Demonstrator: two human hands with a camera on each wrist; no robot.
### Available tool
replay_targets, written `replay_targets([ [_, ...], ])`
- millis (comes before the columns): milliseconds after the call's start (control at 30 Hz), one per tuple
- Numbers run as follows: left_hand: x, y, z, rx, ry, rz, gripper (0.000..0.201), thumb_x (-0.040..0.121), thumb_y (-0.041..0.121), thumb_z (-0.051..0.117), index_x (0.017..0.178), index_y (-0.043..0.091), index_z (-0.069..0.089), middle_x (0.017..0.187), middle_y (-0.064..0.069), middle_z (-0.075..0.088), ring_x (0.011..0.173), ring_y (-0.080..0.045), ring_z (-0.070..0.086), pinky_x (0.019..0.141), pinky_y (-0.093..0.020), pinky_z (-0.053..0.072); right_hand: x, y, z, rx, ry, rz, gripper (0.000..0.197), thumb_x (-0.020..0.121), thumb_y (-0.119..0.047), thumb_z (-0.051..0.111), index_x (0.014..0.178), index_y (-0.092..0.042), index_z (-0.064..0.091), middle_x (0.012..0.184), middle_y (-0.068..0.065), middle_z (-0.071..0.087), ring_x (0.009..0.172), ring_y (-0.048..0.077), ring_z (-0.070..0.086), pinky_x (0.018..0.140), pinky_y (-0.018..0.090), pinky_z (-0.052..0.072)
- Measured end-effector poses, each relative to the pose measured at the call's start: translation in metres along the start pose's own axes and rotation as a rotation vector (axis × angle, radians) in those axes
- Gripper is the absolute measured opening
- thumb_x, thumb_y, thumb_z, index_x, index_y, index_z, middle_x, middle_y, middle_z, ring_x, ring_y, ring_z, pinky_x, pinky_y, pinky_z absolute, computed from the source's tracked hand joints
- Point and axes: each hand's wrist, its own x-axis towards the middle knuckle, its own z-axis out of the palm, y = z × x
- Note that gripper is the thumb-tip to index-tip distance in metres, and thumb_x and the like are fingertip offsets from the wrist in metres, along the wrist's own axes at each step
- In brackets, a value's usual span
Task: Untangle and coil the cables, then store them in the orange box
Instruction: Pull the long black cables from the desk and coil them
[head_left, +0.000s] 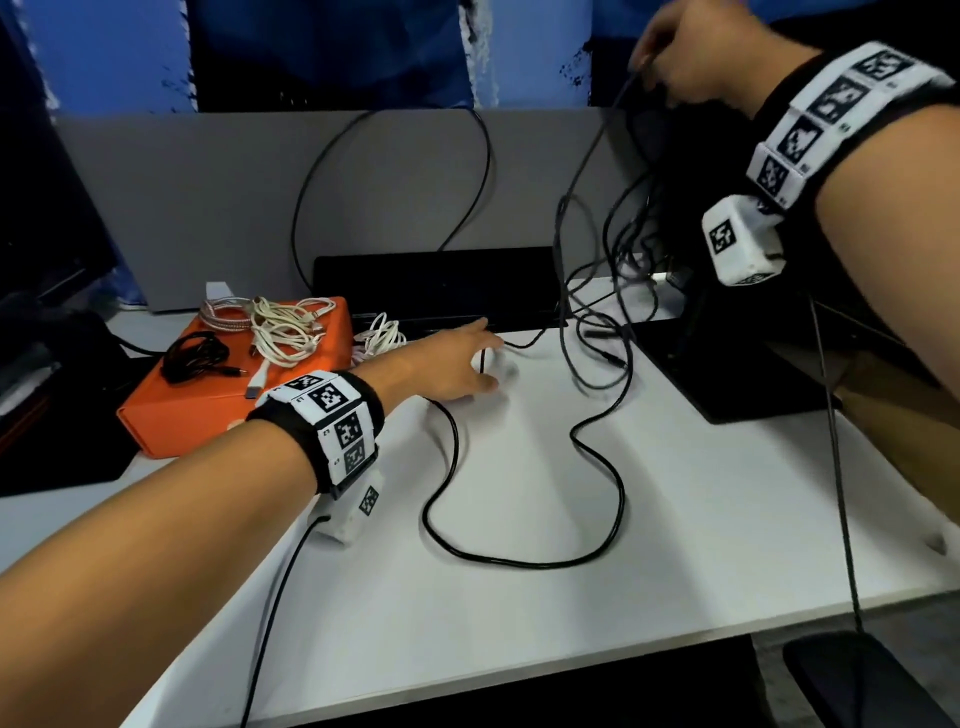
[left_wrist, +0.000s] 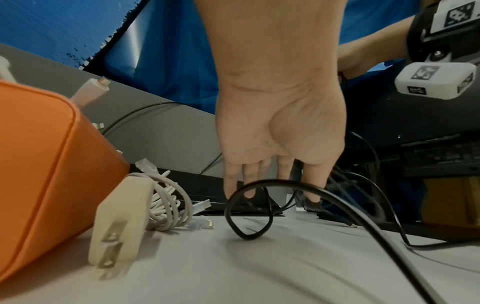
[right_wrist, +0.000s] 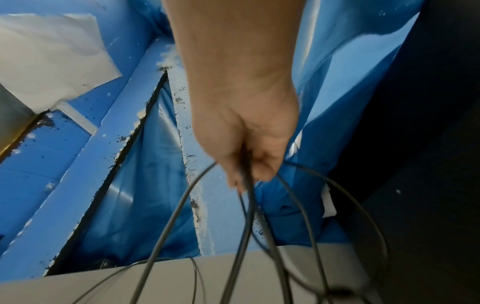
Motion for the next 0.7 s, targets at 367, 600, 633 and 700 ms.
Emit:
replay_targets([
  [367,-0.003,0.032,-0.004,-0.112,0.195,0.152,0.055,0.098,0.050,0.061,0.144,0.021,0.054,0.139,-0.001,0.057,0.108,-0.017,0.064,0.095,-0.030,0.050,-0.053,-0.027,0.031,0.191,-0.567,-0.141,0.030,0.098,-0.038,0.066,0.082,-0.015,0.074,0.058,-0.001,0.066,0.049,0.018,0.054,0.062,0.031,0.048],
  [600,0.022,0.043,0.008,-0.099,0.193,0.030,0.059,0.095,0.055,0.062,0.141,0.021,0.050,0.137,-0.012,0.057,0.125,-0.028,0.056,0.105,-0.041,0.048,-0.045,-0.050,0.014,0.295,-0.408,-0.186,0.030,0.101,-0.048,0.059,0.094,-0.024,0.076,0.078,-0.002,0.064,0.069,0.012,0.055,0.067,0.030,0.040],
  [633,0.023,0.039,0.010,-0.029,0.151,0.019,0.049,0.096,0.055,0.060,0.129,0.020,0.061,0.125,-0.009,0.063,0.115,-0.027,0.061,0.098,-0.040,0.051,-0.039,-0.049,0.010,0.402,-0.241,-0.138,0.033,0.102,-0.047,0.057,0.097,-0.021,0.075,0.081,0.000,0.065,0.070,0.010,0.054,0.066,0.030,0.041],
  [700,0.023,0.033,0.013,-0.015,0.138,0.018,0.037,0.099,0.049,0.058,0.110,0.016,0.071,0.105,-0.005,0.071,0.097,-0.025,0.067,0.087,-0.038,0.055,-0.023,-0.044,0.002,0.593,0.154,-0.032,0.040,0.102,-0.047,0.051,0.098,-0.013,0.072,0.090,0.013,0.070,0.074,0.011,0.055,0.066,0.032,0.041],
])
